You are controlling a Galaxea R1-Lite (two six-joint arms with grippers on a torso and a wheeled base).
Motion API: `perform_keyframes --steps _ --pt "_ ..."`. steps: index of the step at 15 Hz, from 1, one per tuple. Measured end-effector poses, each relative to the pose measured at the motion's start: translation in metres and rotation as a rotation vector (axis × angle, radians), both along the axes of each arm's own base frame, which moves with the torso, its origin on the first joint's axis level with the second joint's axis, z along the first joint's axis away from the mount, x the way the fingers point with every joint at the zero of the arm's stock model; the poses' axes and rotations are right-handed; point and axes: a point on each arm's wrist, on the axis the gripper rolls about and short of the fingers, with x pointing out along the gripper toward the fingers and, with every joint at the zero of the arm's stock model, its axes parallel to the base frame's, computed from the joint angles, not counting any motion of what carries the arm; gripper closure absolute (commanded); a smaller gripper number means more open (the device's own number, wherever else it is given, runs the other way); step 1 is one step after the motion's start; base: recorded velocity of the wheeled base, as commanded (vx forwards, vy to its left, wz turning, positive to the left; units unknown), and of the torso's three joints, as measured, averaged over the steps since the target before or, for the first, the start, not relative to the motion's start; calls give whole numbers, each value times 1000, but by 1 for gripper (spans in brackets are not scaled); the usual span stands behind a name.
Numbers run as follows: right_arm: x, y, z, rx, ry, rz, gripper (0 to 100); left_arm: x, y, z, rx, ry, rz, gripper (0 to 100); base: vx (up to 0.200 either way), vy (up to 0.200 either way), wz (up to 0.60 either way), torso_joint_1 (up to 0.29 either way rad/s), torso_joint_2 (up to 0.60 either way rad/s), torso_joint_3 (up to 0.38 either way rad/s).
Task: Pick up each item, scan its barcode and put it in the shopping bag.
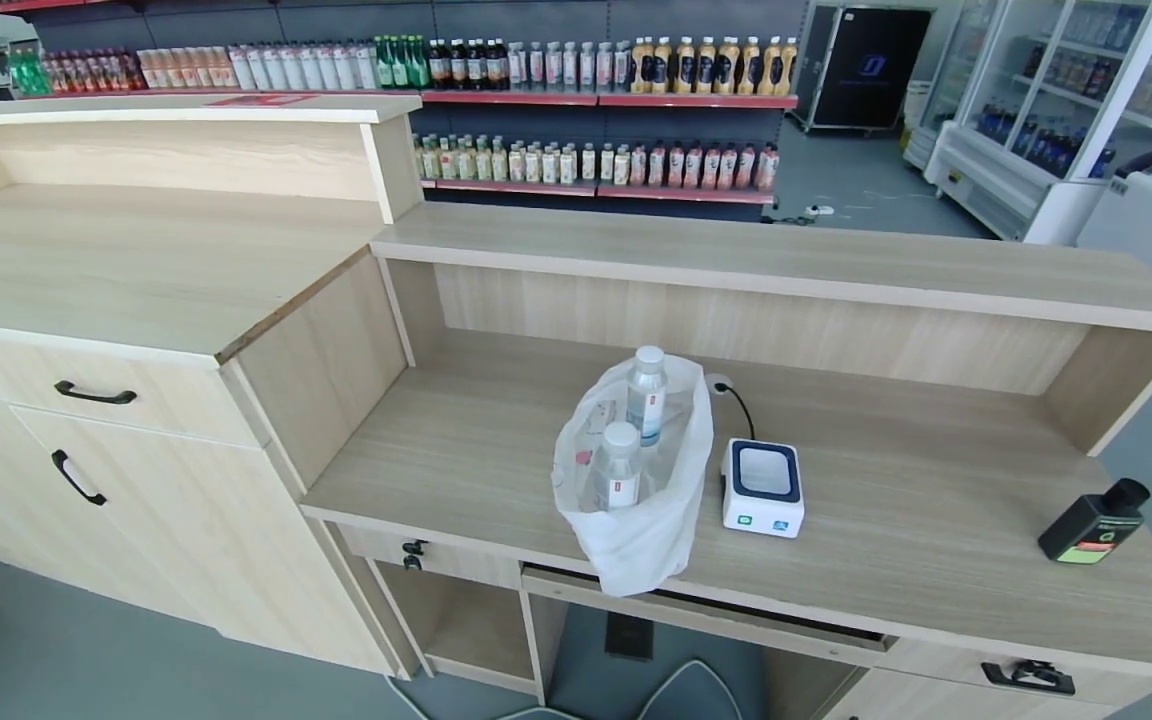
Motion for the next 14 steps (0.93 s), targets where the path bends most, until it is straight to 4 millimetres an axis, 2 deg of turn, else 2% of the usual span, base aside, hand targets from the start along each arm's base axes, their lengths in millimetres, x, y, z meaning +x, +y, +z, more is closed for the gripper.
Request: perform_keyframes --steps 2,8,14 --pt "4 -9 -9 -4 31 30 0 0 0 0 0 0 0 0 0 0 0 0 0 0" --pt "18 -17 -39 45 75 160 0 0 0 0 0 0 0 0 0 0 0 0 0 0" --pt "39 -7 -56 110 53 323 0 0 0 0 0 0 0 0 0 0 0 0 0 0"
